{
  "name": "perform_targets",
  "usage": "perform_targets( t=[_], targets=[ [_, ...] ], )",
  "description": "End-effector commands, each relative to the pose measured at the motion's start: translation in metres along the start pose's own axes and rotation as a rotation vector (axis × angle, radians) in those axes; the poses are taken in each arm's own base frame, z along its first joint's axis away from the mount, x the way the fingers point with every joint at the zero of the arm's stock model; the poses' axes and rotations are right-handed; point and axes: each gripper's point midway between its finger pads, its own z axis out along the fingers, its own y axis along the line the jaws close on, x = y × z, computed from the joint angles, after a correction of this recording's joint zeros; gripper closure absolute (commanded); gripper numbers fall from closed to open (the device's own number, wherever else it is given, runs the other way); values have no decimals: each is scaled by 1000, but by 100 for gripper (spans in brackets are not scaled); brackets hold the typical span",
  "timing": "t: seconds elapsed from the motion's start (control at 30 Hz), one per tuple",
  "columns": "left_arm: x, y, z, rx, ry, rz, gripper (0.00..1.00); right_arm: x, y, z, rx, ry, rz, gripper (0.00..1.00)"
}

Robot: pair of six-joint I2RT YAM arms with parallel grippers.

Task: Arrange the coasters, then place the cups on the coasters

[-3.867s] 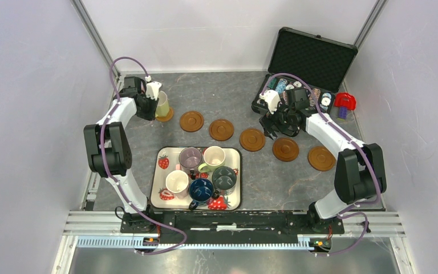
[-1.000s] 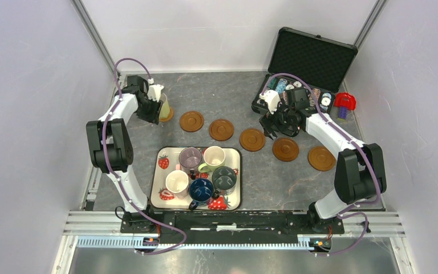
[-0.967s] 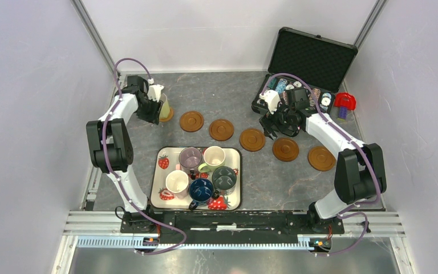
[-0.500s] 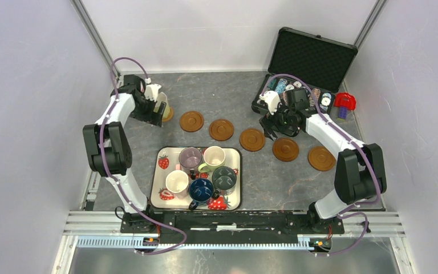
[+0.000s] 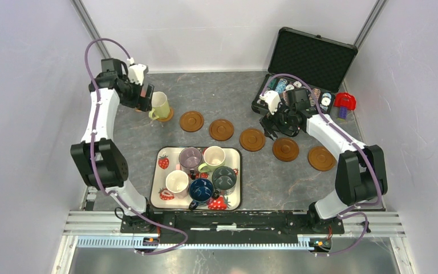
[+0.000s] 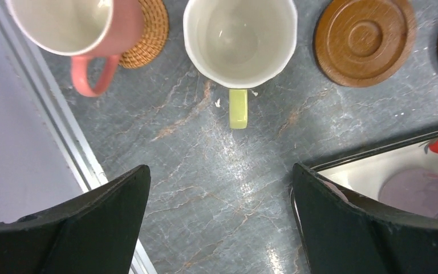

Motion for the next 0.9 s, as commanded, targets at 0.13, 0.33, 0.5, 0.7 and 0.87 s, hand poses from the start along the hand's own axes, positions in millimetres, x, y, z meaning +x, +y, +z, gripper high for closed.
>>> perform_targets(
  t=[0.13, 0.33, 0.5, 0.7, 0.87],
  targets=[
    [-20, -52, -71, 162, -170, 68, 0, -17, -6, -17, 45, -55, -59, 2],
    [50, -90, -76, 351, -16, 289, 0, -13, -1, -18, 35, -52, -59, 2],
    [106, -116, -66, 434, 74, 362, 0, -9, 1, -18, 30, -48, -56, 2],
    [141, -142, -46, 500, 68, 478, 1, -4, 6, -17, 18, -44, -50, 2],
    [151, -154, -23, 509, 51, 532, 6, -5, 6, -17, 15, -45, -50, 2]
  ],
)
